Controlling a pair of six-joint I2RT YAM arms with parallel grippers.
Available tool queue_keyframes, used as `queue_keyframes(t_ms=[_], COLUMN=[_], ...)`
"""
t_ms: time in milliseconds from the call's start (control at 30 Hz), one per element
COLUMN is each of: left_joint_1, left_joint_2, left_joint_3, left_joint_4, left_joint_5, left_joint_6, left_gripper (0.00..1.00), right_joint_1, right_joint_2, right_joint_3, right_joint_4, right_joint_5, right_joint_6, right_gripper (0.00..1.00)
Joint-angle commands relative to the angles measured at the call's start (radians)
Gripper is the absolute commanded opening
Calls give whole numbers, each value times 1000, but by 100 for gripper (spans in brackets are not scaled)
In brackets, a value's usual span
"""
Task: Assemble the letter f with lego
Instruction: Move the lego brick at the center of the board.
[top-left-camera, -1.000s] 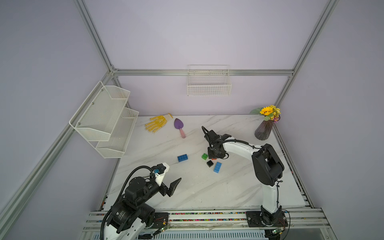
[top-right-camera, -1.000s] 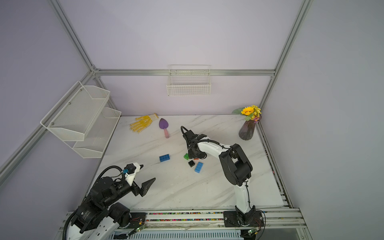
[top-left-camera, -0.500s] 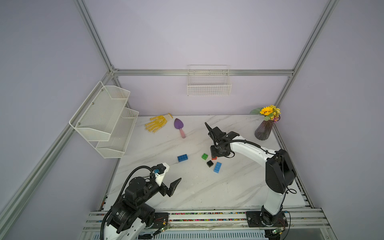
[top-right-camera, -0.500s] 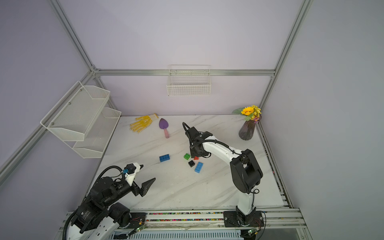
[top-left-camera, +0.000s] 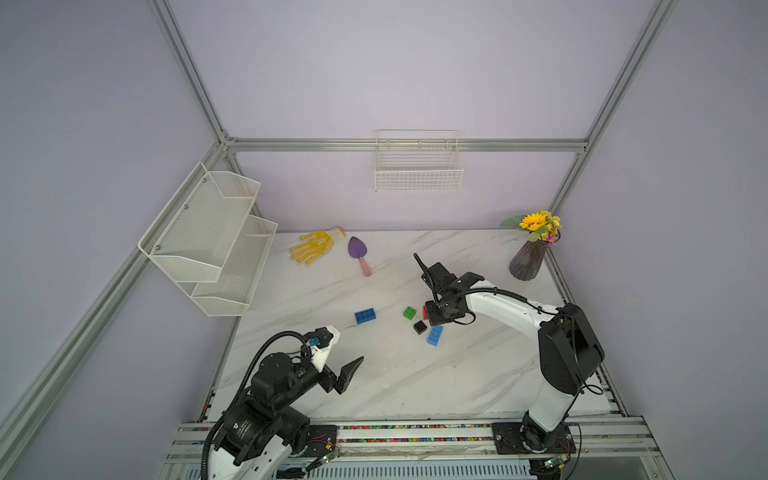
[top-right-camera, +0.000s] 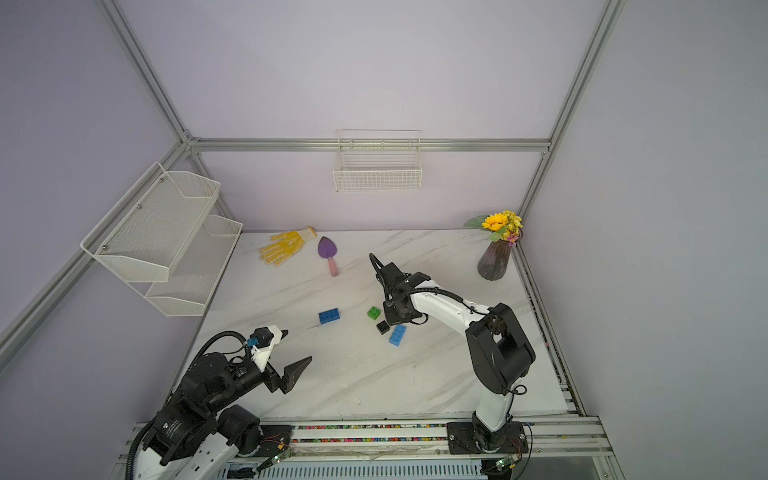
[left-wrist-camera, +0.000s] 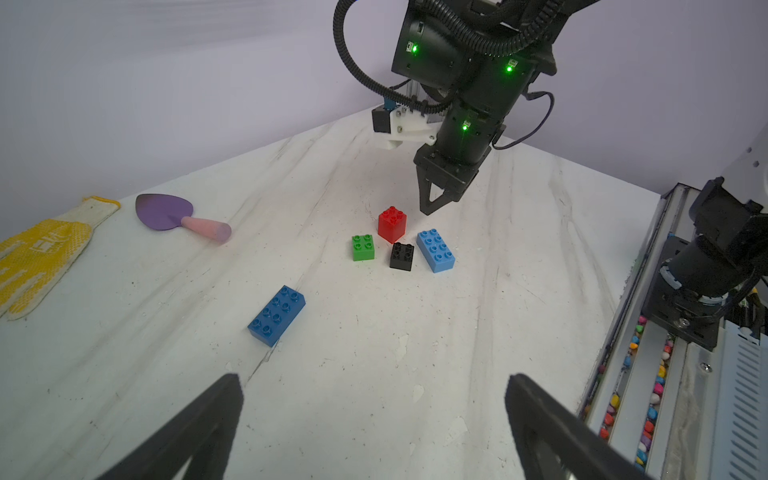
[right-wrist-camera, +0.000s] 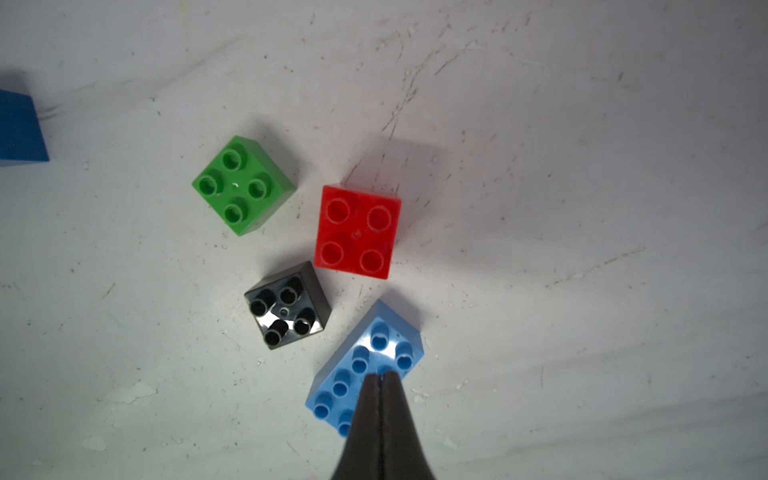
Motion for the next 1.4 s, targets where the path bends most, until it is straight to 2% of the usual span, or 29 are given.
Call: queue_keyframes(t_ms=[0,433,833,1367], left_joint_1=[-4,-3,-3,-3], left_joint_2=[5,9,10,3], left_joint_3=[-1,0,0,-2], left_joint_4=[25,27,27,27], left_joint_5=[14,0,-2,-8], left_joint_6=[31,27,27,27], left_gripper=[100,100,100,100], right_joint_1=[4,48,163,84], right_joint_2=[50,173,321,293], right_joint_3=[9,36,231,352], right_joint_4=[68,132,88,-64], right_joint_5=[-28,-98,-173,16], right_joint_6=[-21,-44,-64,6], right_gripper=[0,0,0,0])
